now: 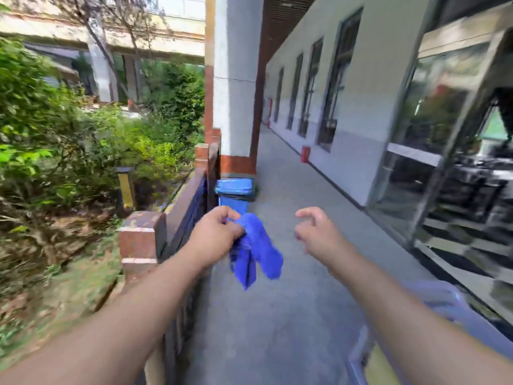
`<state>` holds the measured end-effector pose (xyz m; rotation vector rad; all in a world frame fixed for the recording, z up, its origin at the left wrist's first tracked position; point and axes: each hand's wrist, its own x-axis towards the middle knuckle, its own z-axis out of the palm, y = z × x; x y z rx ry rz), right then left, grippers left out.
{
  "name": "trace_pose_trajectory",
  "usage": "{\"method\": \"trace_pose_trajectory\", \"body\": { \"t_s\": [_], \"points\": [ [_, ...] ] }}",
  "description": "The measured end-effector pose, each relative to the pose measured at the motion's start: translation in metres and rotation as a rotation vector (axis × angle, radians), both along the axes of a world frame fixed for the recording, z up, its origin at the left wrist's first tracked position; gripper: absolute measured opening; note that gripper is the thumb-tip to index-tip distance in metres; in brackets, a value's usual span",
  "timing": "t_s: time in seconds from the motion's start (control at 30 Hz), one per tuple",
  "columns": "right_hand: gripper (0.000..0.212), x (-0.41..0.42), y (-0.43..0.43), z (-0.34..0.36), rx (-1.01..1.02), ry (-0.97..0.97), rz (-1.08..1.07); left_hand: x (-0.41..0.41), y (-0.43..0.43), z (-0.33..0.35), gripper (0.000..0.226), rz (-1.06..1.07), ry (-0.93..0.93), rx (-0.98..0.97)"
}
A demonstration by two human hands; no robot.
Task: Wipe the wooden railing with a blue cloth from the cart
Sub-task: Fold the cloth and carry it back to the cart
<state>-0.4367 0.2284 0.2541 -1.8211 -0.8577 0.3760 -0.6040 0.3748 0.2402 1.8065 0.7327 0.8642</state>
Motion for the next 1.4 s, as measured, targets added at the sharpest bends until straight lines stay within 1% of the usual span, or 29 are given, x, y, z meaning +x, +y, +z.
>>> {"method": "trace_pose_trajectory", "body": {
  "t_s": [0.07,0.13,0.2,0.27,0.33,0.4,0.53,0.57,0.67,0.7,0.77,0.87,0.97,1.03,1.1,1.3,1.4],
  "points": [
    [0.048,0.014,-0.028,-0.015,-0.119,-0.028,0.096,0.036,-0.018,0.002,0.017,-0.121,-0.045,-0.132],
    [0.054,0.023,-0.045,-0.027,-0.208,-0.064,0.161,0.068,-0.037,0.007,0.015,-0.249,-0.087,-0.302],
    [0.052,0.039,-0.057,-0.036,-0.148,-0.038,0.123,0.103,-0.055,0.011,0.017,-0.37,-0.104,-0.405],
    [0.041,0.063,-0.065,-0.038,-0.076,-0.031,0.002,0.135,-0.068,0.016,0.02,-0.437,-0.103,-0.423],
    [0.029,0.092,-0.075,-0.034,-0.065,-0.059,-0.085,0.162,-0.076,0.021,0.025,-0.468,-0.064,-0.337],
    [0.024,0.124,-0.088,-0.027,-0.07,-0.094,-0.152,0.191,-0.082,0.024,0.031,-0.489,0.018,-0.181],
    [0.026,0.177,-0.111,-0.022,-0.05,-0.076,-0.281,0.249,-0.095,0.025,0.028,-0.427,0.15,0.189],
    [0.027,0.189,-0.118,-0.022,-0.048,-0.083,-0.307,0.263,-0.099,0.024,0.033,-0.424,0.184,0.287],
    [0.028,0.217,-0.136,-0.022,-0.044,-0.111,-0.366,0.303,-0.115,0.021,0.057,-0.503,0.237,0.499],
    [0.028,0.225,-0.142,-0.023,-0.047,-0.117,-0.402,0.318,-0.122,0.019,0.059,-0.523,0.253,0.574],
    [0.029,0.238,-0.155,-0.024,-0.065,-0.116,-0.464,0.343,-0.135,0.015,0.051,-0.527,0.258,0.702],
    [0.029,0.254,-0.18,-0.026,-0.114,-0.109,-0.524,0.38,-0.152,0.005,0.044,-0.597,0.221,0.723],
    [0.031,0.266,-0.212,-0.031,-0.13,-0.09,-0.614,0.418,-0.17,-0.007,0.042,-0.767,0.194,0.728],
    [0.032,0.265,-0.23,-0.035,-0.14,-0.076,-0.666,0.434,-0.183,-0.017,0.04,-0.842,0.16,0.722],
    [0.033,0.256,-0.251,-0.043,-0.157,-0.037,-0.781,0.448,-0.207,-0.031,0.038,-0.947,0.12,0.723],
    [0.033,0.211,-0.298,-0.079,-0.305,0.014,-1.07,0.451,-0.27,-0.078,0.038,-1.217,0.09,0.731],
    [0.033,0.181,-0.317,-0.112,-0.343,0.098,-1.181,0.44,-0.296,-0.108,0.037,-1.352,0.12,0.749]
  ]
}}
